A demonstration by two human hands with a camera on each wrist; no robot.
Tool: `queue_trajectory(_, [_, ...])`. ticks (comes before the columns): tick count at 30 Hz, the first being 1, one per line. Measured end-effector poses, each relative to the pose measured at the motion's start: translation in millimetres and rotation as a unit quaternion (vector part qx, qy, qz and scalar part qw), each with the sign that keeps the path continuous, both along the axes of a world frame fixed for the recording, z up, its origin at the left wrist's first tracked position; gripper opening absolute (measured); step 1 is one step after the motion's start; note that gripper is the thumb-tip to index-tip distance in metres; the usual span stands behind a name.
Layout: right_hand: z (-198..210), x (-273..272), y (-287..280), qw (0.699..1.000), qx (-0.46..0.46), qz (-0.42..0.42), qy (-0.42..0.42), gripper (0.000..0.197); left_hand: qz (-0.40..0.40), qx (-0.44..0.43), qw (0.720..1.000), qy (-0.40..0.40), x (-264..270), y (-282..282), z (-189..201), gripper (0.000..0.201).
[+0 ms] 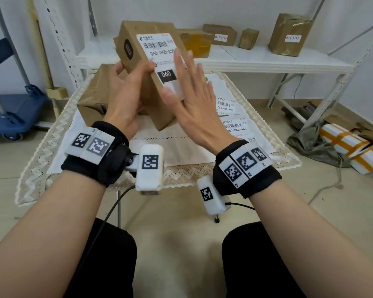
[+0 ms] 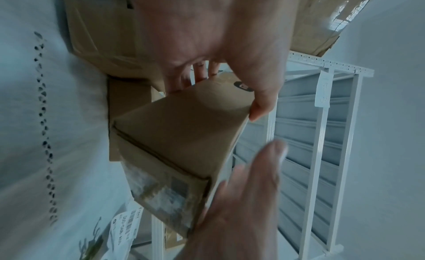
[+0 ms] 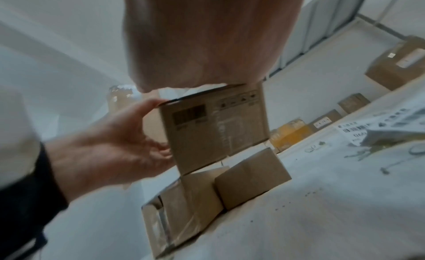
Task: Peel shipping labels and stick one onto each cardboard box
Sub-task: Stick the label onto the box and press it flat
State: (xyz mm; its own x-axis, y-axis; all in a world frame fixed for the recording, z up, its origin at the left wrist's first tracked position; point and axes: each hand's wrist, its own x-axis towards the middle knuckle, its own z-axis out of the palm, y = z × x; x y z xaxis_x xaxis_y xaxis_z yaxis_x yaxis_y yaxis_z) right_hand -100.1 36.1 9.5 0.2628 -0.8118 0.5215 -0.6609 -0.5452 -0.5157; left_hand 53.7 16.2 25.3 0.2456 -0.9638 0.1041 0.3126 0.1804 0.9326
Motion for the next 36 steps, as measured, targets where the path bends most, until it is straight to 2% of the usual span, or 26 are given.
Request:
queue_trajectory(3, [5.5,-10.5,-12.3,0.985,0.06,-0.015,-0.162,0.084,-0.012,0.019,1.0,-0.01,5.7,-7.0,-1.6,0.099])
queue_trajectory(6, [9.0,-18.4,-16.2,0.941,0.177,0.004,-0.29,0.104,-0.075,0.028,0.996,-0.045,2.5,-8.2,-3.8,0.107])
queue_trajectory(9, [10.5,-24.8,-17.3,0.914,0.248,-0.005,-0.321,0.103,-0.11,0.018,0.991,-0.071,-0.6,-9.3,-5.0,0.098])
queue_trajectory(13, [12.4,-31.6,-18.0,0.882,0.301,0.0,-0.363,0.092,-0.133,0.014,0.984,-0.119,-4.7,-7.9,-6.3,0.072])
queue_trajectory(14, [13.8,-33.4,-17.3,0.878,0.305,0.002,-0.37,0.092,-0.128,0.015,0.983,-0.13,-6.4,-7.7,-6.9,0.072])
queue_trajectory(17, [16.7,-35.7,-13.9,0.88,0.291,0.001,-0.377,0.098,-0.091,0.007,0.984,-0.154,-11.0,-8.2,-9.7,0.096])
queue_trajectory(20, [16.0,-30.0,-11.6,0.889,0.273,-0.025,-0.366,0.113,-0.048,-0.055,0.975,-0.21,-17.8,-2.6,-6.1,0.086])
queue_trajectory(21, [15.2,-27.8,-11.9,0.892,0.266,-0.038,-0.365,0.121,-0.02,-0.083,0.96,-0.266,-21.1,0.9,-4.4,0.081])
queue_trajectory(22, [14.3,-25.6,-12.2,0.894,0.258,-0.051,-0.362,0.126,0.012,-0.111,0.931,-0.346,-24.2,5.0,-2.9,0.078])
queue_trajectory(24, [13.1,-22.5,-12.8,0.904,0.241,-0.069,-0.347,0.128,0.054,-0.168,0.854,-0.49,-29.6,12.0,-5.9,0.073])
queue_trajectory(26, [12.4,-20.5,-12.5,0.912,0.225,-0.078,-0.335,0.125,0.055,-0.19,0.799,-0.568,-34.2,15.5,-10.2,0.074])
queue_trajectory(28, [10.8,-19.5,-13.6,0.916,0.213,-0.084,-0.329,0.121,0.054,-0.188,0.764,-0.615,-37.6,15.7,-14.6,0.078])
queue_trajectory(31, [10.1,-19.1,-15.6,0.922,0.189,-0.091,-0.326,0.12,0.054,-0.177,0.745,-0.641,-38.2,13.1,-18.8,0.084])
queue_trajectory(36, [11.5,-22.7,-15.7,0.92,0.18,-0.087,-0.339,0.121,0.066,-0.146,0.769,-0.619,-34.2,4.3,-21.4,0.078])
